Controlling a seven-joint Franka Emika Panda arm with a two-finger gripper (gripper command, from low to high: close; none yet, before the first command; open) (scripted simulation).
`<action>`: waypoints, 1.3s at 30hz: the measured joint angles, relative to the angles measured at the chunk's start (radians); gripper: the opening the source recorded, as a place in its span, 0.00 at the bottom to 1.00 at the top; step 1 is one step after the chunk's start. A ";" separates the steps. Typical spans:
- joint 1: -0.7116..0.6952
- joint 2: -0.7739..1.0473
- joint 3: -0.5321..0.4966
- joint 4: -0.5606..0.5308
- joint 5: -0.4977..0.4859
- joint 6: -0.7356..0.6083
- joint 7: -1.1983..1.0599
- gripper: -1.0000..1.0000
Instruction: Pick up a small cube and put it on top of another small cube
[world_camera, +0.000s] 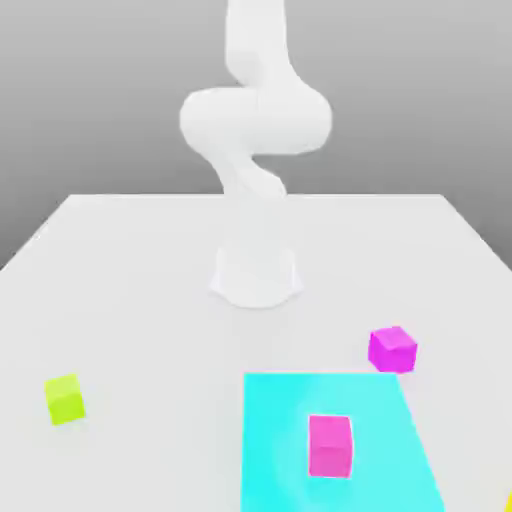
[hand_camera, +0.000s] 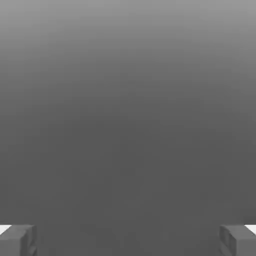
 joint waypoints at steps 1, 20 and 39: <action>0.017 0.033 -0.033 -0.009 0.016 0.012 -0.044 0.50; 0.193 0.616 -0.500 -0.156 0.391 0.209 -0.889 0.50; -0.027 1.025 -0.525 -0.273 0.479 0.471 -1.400 0.50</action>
